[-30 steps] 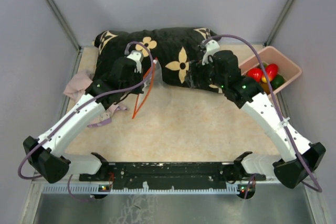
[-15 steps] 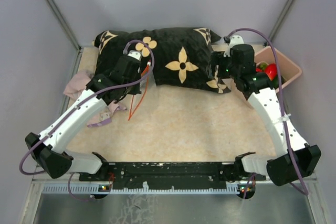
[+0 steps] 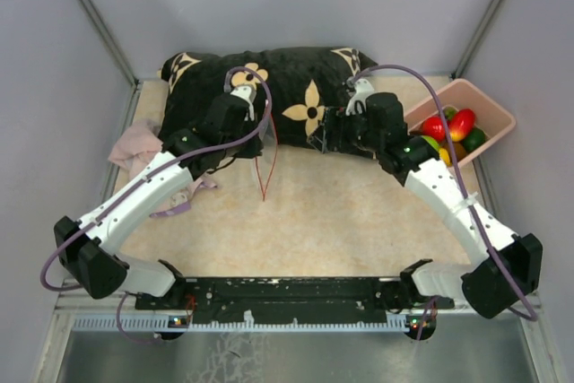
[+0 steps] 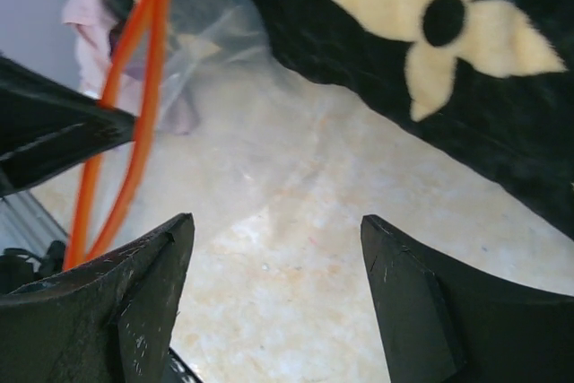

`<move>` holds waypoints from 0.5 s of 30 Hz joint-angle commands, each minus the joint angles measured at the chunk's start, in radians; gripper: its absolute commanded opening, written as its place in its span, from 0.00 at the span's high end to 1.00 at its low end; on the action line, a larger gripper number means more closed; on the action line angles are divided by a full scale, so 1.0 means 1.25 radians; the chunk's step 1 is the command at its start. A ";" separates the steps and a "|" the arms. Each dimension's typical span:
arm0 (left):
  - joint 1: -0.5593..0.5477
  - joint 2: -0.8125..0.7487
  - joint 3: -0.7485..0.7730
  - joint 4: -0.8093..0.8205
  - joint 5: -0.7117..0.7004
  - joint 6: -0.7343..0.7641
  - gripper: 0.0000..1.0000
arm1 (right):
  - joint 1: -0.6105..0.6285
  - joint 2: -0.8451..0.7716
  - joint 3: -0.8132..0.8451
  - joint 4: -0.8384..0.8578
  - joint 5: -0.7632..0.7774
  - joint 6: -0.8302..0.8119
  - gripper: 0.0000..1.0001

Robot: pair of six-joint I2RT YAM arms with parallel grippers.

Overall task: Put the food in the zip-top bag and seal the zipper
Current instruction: Open the zipper of the food storage bag at the center of the board.

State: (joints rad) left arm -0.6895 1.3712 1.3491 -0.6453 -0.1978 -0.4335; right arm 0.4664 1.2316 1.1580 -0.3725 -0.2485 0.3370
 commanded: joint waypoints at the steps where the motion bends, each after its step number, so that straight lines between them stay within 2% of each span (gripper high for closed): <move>1: -0.004 0.025 0.002 0.071 0.042 -0.035 1.00 | 0.039 -0.003 -0.016 0.129 -0.073 0.074 0.24; 11: -0.018 0.051 0.006 0.067 0.045 -0.037 1.00 | 0.120 0.106 0.054 0.143 -0.072 0.083 0.25; 15: -0.023 0.051 0.010 0.062 0.041 -0.034 1.00 | 0.130 0.156 0.065 0.138 -0.056 0.081 0.31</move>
State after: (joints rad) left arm -0.7082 1.4319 1.3491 -0.5831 -0.1520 -0.4744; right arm 0.6140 1.3853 1.1736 -0.2447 -0.3305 0.4320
